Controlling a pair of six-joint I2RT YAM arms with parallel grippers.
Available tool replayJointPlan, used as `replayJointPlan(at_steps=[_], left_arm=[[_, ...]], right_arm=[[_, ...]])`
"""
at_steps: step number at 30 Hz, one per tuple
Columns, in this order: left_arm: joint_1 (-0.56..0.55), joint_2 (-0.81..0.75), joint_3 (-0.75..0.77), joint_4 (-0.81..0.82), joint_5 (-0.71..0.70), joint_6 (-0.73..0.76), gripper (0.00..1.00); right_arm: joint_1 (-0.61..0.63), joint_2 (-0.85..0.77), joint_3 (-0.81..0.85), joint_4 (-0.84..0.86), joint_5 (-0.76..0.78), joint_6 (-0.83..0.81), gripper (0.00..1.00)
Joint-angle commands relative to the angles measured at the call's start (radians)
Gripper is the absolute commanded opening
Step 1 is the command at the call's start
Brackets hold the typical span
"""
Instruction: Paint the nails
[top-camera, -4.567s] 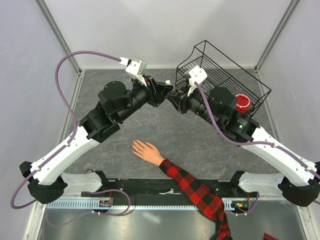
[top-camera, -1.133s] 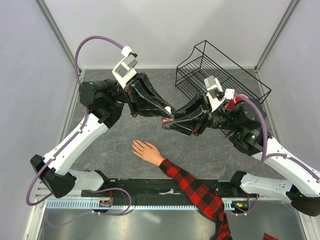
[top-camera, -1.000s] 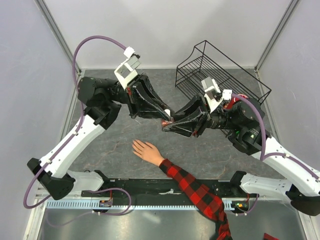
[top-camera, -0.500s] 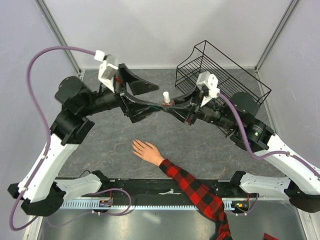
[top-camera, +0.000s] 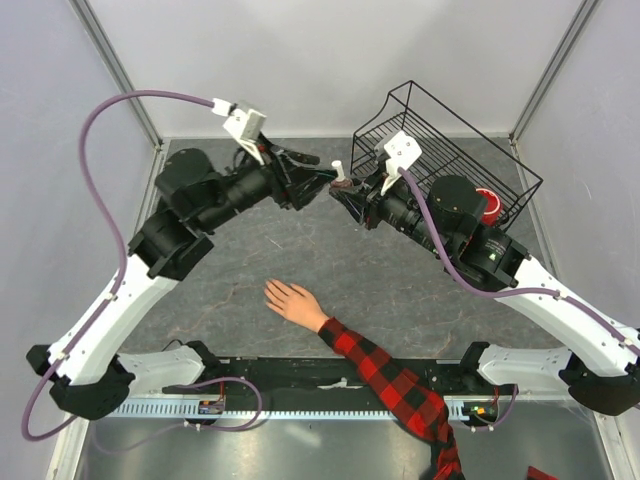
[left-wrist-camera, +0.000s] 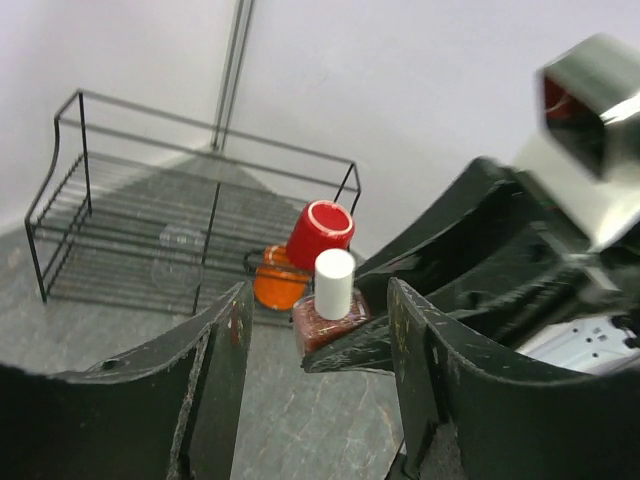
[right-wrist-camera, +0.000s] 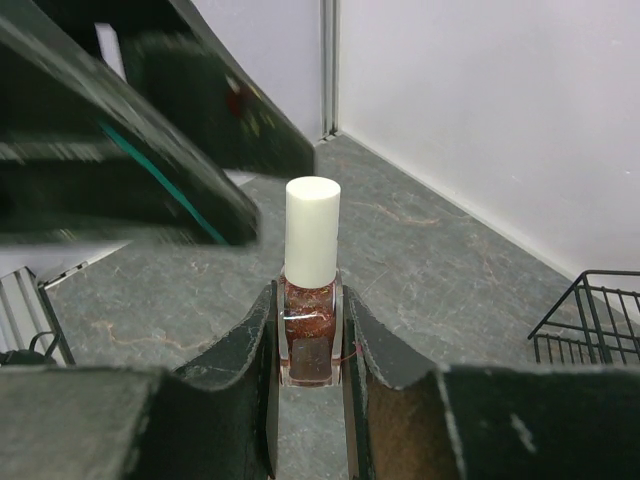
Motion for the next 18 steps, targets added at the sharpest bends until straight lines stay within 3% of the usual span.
replayJointPlan(at_steps=[1,5,13,16,17,18], left_arm=[[-0.05,0.033,0.025,0.002,-0.117,0.035,0.63],[-0.068,0.064,0.036,0.003,-0.124,0.032,0.62],[-0.077,0.076,0.028,0.008,-0.115,0.036,0.47],[-0.077,0.084,0.035,0.011,-0.074,0.034,0.37],[-0.077,0.087,0.036,0.011,-0.039,0.039,0.25],[-0.077,0.088,0.039,0.014,-0.014,0.043,0.2]], right_arm=[[0.002,-0.011,0.045,0.045,0.025,-0.012,0.0],[0.002,-0.014,0.039,0.046,0.017,-0.004,0.0],[0.003,-0.026,0.032,0.048,0.003,0.003,0.0],[0.003,-0.028,0.03,0.049,-0.01,0.011,0.0],[0.003,-0.029,0.03,0.048,-0.018,0.011,0.0],[0.003,-0.032,0.03,0.046,-0.026,0.013,0.0]])
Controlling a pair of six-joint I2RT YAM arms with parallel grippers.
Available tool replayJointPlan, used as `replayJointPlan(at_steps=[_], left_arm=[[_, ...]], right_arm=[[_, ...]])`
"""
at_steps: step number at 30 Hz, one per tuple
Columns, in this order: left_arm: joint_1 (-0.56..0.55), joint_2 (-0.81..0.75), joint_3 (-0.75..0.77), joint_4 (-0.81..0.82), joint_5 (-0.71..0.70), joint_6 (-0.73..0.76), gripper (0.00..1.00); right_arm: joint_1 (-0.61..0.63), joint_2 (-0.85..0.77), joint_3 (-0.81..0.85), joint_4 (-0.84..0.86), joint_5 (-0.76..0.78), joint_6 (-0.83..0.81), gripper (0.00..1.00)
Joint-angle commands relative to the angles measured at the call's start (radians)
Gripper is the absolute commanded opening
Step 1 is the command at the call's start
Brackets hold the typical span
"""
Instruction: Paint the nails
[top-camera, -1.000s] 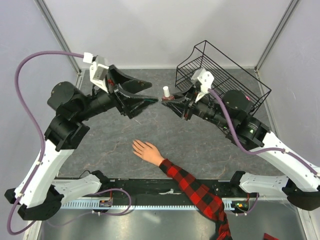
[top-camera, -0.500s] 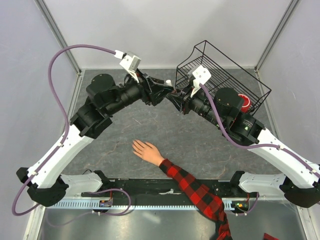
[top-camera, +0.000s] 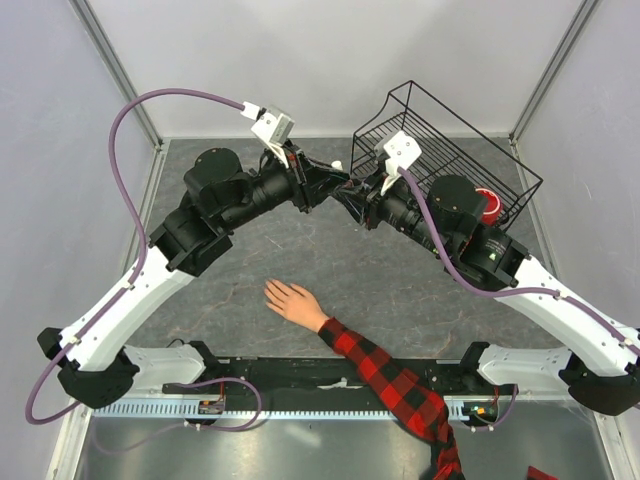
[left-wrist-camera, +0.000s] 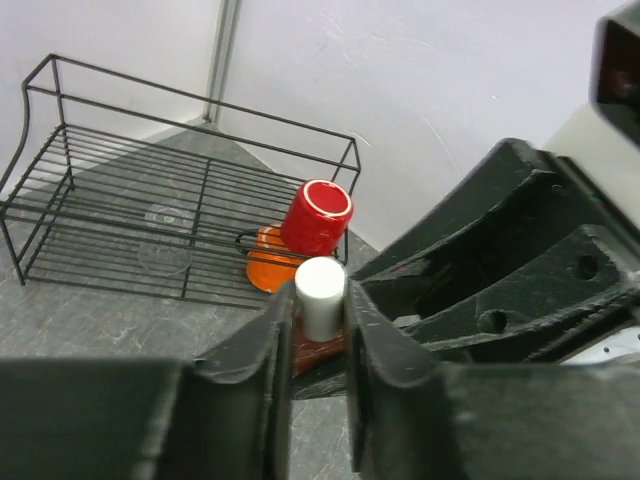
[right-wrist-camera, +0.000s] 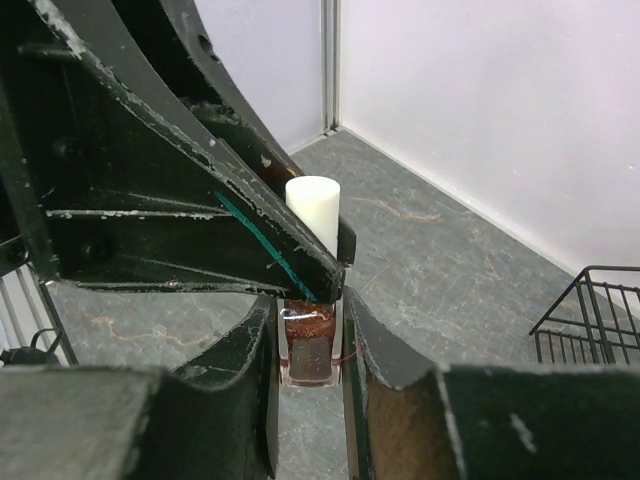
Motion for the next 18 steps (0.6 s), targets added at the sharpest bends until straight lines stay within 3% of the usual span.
replayJointPlan(at_steps=[1,4,5,6,7,8,9,10,11,13,15,17,18], left_arm=[[0.0,0.016,0.037,0.027,0.138,0.05,0.07],[0.017,0.023,0.04,0.051,0.379,0.105,0.02],[0.029,0.029,0.043,0.062,0.611,0.1,0.02],[0.046,0.036,0.041,0.118,0.725,0.071,0.02],[0.086,0.042,0.029,0.198,0.936,0.026,0.02],[0.104,0.039,0.008,0.305,1.017,-0.142,0.02],[0.118,0.037,-0.064,0.434,1.08,-0.257,0.02],[0.135,0.036,-0.101,0.761,1.146,-0.376,0.02],[0.137,0.036,-0.13,0.877,1.158,-0.557,0.02],[0.137,0.042,-0.15,0.964,1.156,-0.613,0.02],[0.137,0.039,-0.133,0.92,1.145,-0.583,0.02],[0.138,0.03,-0.088,0.73,1.093,-0.457,0.03],[0.14,0.02,-0.066,0.652,1.069,-0.4,0.1]], right_arm=[[0.003,-0.036,0.026,0.051,-0.062,0.013,0.0],[0.003,-0.057,0.025,0.039,-0.215,0.006,0.0],[0.003,-0.067,0.021,0.034,-0.418,0.003,0.0],[0.003,-0.091,0.015,0.047,-0.54,0.008,0.0],[0.003,-0.108,-0.014,0.075,-0.66,0.026,0.0],[0.003,-0.128,-0.046,0.146,-0.855,0.078,0.0],[0.002,-0.169,-0.088,0.353,-0.915,0.23,0.0],[0.003,-0.18,-0.147,0.44,-0.966,0.314,0.0],[0.003,-0.183,-0.157,0.503,-1.001,0.369,0.0],[0.003,-0.177,-0.13,0.508,-1.005,0.402,0.0],[0.003,-0.186,-0.122,0.458,-0.967,0.379,0.0],[0.003,-0.189,-0.102,0.377,-0.913,0.275,0.0],[0.003,-0.186,-0.082,0.291,-0.856,0.24,0.0]])
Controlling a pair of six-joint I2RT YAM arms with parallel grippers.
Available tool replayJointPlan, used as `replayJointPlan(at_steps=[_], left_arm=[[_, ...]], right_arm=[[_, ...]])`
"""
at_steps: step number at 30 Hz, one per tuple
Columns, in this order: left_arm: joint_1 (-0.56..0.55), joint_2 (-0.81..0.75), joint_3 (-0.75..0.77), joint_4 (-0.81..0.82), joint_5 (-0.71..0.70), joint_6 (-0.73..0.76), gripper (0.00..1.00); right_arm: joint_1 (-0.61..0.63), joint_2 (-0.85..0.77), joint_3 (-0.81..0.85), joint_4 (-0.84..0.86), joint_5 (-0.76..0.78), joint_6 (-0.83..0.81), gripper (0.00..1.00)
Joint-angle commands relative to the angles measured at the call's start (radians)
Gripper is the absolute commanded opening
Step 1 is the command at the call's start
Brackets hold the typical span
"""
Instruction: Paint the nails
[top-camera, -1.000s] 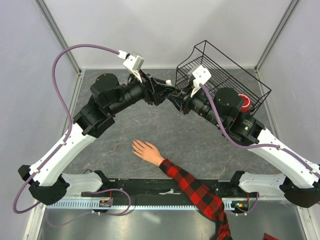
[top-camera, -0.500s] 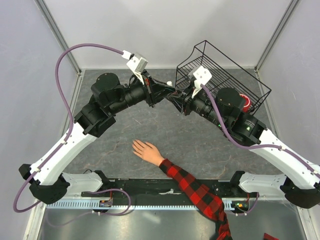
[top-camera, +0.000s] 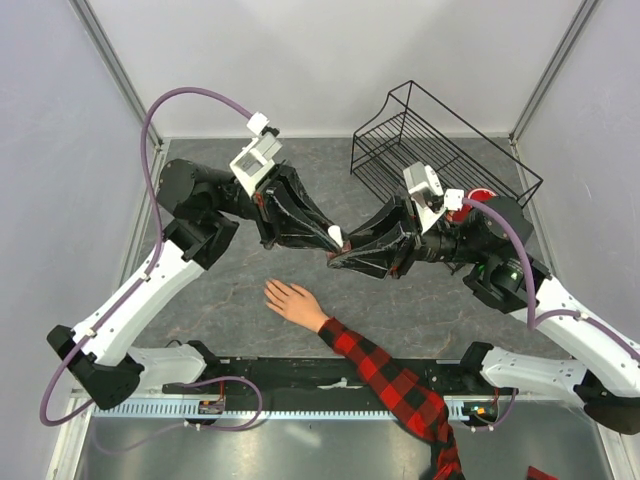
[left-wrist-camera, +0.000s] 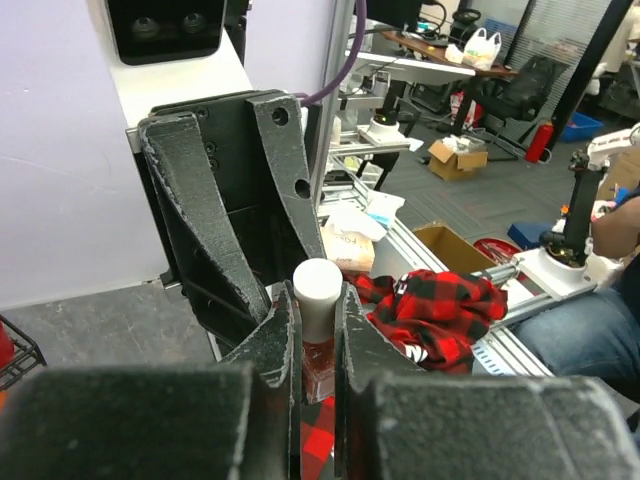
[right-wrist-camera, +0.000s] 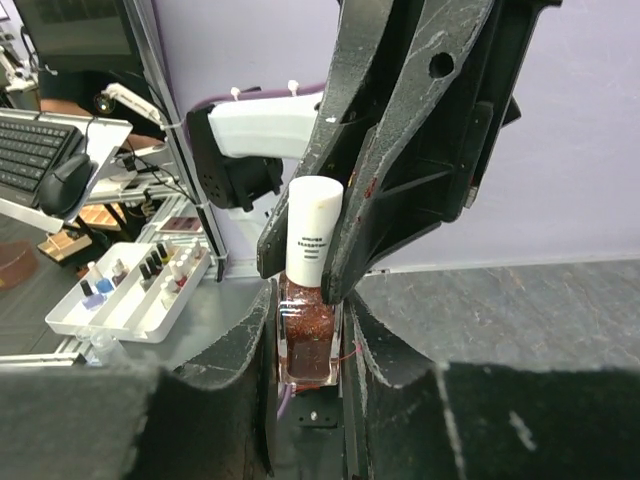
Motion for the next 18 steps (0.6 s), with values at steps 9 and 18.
replayJointPlan(at_steps=[9,18], left_arm=[[0.027,-0.151,0.151,-0.66,-0.429,0.431,0.86],[0.025,-0.187,0.113,-0.73,-0.874,0.39,0.62]], right_arm=[[0.02,-0.01,0.121,-0.256,0.297,-0.315,0.0],[0.02,0.071,0.18,-0.274,0.675,-0.315,0.0]])
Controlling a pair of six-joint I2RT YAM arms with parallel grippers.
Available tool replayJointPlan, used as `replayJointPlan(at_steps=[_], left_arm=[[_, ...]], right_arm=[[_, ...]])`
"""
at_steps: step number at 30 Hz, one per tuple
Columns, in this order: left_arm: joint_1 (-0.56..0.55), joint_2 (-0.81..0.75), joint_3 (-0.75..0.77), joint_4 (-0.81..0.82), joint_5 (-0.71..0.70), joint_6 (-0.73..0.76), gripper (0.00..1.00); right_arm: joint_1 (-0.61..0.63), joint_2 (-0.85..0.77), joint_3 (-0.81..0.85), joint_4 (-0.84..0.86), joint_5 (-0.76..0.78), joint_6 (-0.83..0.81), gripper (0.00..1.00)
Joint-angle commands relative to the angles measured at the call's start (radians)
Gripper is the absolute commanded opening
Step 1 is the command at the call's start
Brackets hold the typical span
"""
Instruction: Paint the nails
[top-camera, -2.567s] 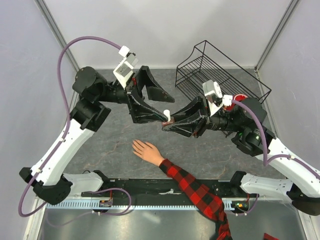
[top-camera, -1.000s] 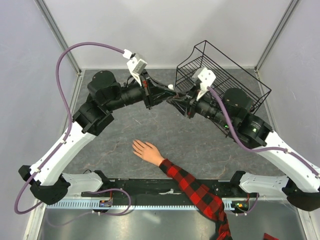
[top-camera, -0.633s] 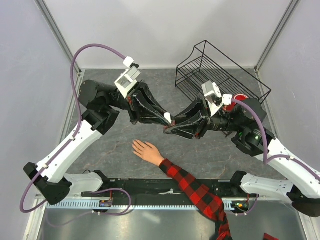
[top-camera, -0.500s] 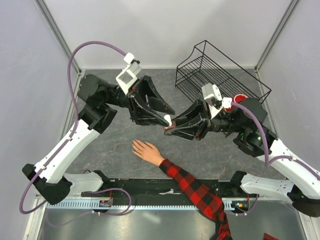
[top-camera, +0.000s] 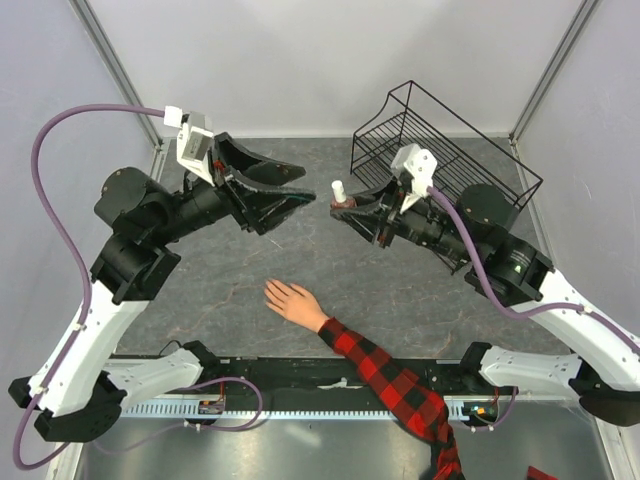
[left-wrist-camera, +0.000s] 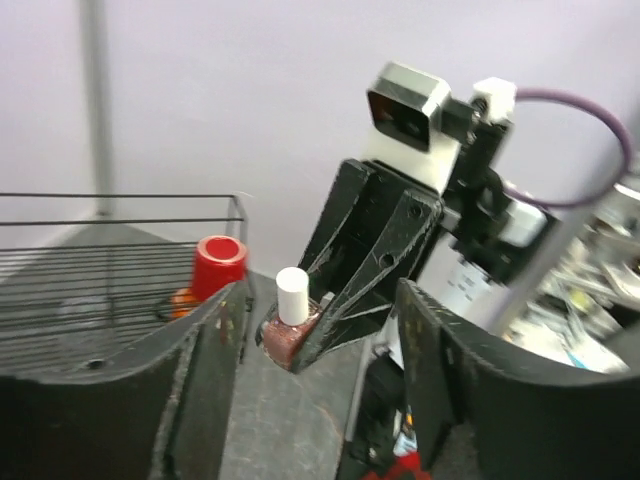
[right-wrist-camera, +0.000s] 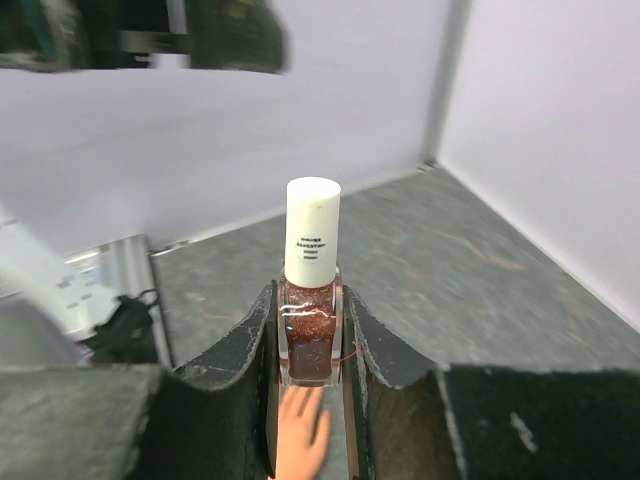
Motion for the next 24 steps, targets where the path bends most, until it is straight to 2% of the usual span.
replayJointPlan(at_steps=[1,7,11,20,24], left_arm=[[0.0,0.016,-0.005,-0.06,-0.223,0.033,0.62],[-0.06,0.056,-0.001,-0.064,-0.312,0.06,0.71],[-0.104,0.096,0.024,-0.07,-0.366,0.083,0.71],[-0.159,0.165,0.065,-0.074,-0.455,0.118,0.67],[-0.163,0.182,0.074,-0.069,-0.444,0.118,0.6]], right_arm=[[0.002,0.032,0.069,0.006,0.233,-0.021,0.0],[0.002,0.066,0.097,-0.012,0.275,-0.021,0.0],[0.002,0.072,0.1,-0.012,0.273,-0.02,0.0],[0.002,0.071,0.099,-0.012,0.264,-0.018,0.0],[0.002,0.068,0.097,-0.011,0.256,-0.017,0.0]])
